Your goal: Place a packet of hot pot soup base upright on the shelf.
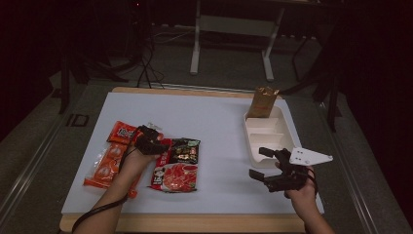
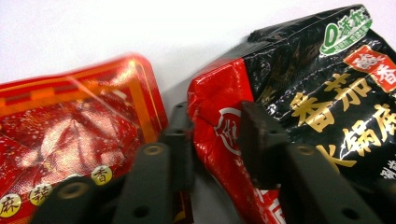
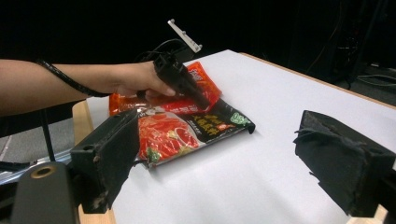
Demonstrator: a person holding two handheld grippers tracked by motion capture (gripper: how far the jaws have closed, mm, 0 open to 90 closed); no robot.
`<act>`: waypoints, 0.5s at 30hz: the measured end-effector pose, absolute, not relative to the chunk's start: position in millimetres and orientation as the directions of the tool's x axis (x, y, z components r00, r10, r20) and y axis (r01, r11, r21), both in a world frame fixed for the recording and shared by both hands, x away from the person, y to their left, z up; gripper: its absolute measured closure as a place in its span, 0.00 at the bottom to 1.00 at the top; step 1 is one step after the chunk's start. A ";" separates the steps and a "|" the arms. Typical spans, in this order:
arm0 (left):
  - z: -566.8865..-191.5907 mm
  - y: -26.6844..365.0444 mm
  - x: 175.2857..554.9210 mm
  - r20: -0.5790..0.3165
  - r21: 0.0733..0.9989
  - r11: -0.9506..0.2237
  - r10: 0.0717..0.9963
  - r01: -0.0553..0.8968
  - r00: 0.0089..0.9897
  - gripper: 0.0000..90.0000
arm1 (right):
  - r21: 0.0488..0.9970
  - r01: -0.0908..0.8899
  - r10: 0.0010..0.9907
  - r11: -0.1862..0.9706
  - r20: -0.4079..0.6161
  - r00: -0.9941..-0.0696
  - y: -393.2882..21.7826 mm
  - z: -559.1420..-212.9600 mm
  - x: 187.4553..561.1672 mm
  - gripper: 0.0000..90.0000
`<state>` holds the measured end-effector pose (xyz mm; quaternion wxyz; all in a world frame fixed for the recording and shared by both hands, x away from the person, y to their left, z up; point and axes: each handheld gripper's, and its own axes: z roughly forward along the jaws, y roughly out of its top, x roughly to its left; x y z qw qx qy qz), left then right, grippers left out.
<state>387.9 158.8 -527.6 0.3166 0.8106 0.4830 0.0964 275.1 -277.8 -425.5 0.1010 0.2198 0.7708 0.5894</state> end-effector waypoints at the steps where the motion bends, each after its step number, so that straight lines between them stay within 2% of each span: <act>1: -526.7 156.0 386.8 -0.122 0.606 -0.350 0.846 0.715 0.518 0.81 | 0.953 0.222 0.457 0.209 0.105 -0.883 -277.5 -425.6 275.0 0.15; 5: -524.9 150.5 385.2 -0.096 0.605 -0.339 0.867 0.721 0.489 0.90 | 0.951 0.225 0.458 0.212 0.106 -0.883 -277.5 -425.9 275.1 0.16; 15: -518.6 143.3 378.3 -0.083 0.663 -0.313 0.872 0.680 0.482 0.95 | 0.954 0.224 0.464 0.200 0.109 -0.879 -280.2 -423.4 275.9 0.16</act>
